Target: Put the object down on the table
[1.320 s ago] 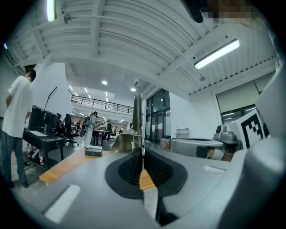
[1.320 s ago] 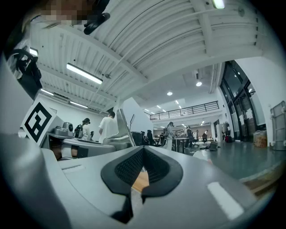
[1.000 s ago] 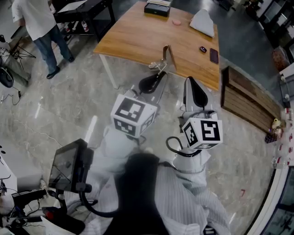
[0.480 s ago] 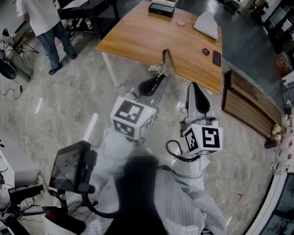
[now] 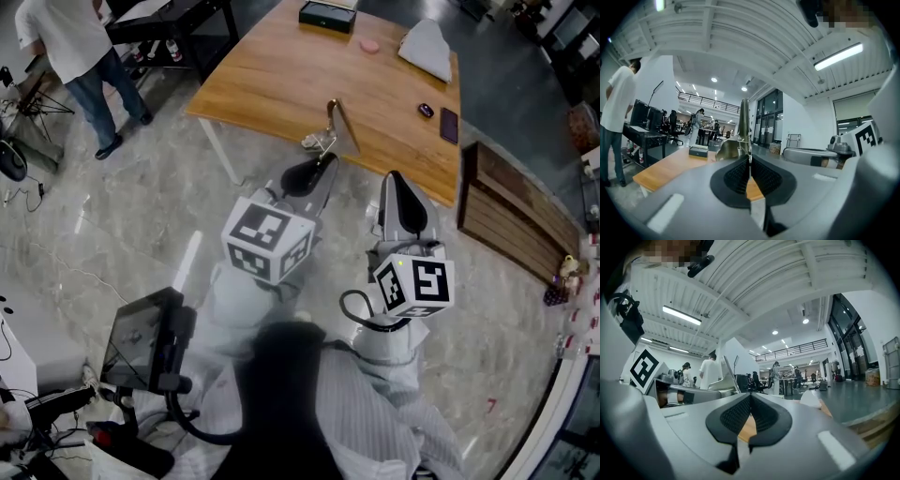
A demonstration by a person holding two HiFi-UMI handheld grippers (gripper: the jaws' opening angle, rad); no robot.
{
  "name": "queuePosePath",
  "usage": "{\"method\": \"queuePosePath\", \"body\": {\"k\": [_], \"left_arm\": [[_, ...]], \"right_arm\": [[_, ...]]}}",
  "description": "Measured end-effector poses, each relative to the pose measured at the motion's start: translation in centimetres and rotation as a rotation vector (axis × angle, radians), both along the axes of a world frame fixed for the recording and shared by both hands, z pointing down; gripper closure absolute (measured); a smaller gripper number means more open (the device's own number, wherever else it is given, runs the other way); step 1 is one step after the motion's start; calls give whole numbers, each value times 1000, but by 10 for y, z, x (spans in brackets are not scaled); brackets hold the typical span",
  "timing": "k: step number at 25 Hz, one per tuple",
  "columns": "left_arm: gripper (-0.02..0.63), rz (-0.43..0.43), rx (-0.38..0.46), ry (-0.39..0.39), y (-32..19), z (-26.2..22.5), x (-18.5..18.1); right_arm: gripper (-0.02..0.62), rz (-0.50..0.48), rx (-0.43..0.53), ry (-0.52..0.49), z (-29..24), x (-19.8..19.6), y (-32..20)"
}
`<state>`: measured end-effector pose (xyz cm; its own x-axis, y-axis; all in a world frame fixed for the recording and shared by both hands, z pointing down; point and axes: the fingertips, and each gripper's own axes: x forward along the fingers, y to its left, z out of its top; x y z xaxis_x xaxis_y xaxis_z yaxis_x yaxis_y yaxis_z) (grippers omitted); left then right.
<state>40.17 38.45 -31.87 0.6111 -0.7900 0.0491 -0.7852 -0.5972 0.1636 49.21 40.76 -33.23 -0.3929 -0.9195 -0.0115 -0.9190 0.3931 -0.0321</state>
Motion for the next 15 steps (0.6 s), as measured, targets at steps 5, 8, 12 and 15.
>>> {"method": "queuePosePath", "body": {"k": [5, 8, 12, 15], "left_arm": [[604, 25, -38, 10, -95, 16, -11], [604, 58, -75, 12, -152, 26, -14], [604, 107, -139, 11, -215, 43, -15], [604, 143, -194, 4, -257, 58, -15]], "right_arm": [[581, 29, -18, 1, 8, -8, -91], [581, 49, -45, -22, 14, -12, -149], [581, 89, -86, -41, 25, -13, -214], [581, 112, -120, -41, 36, -13, -253]]}}
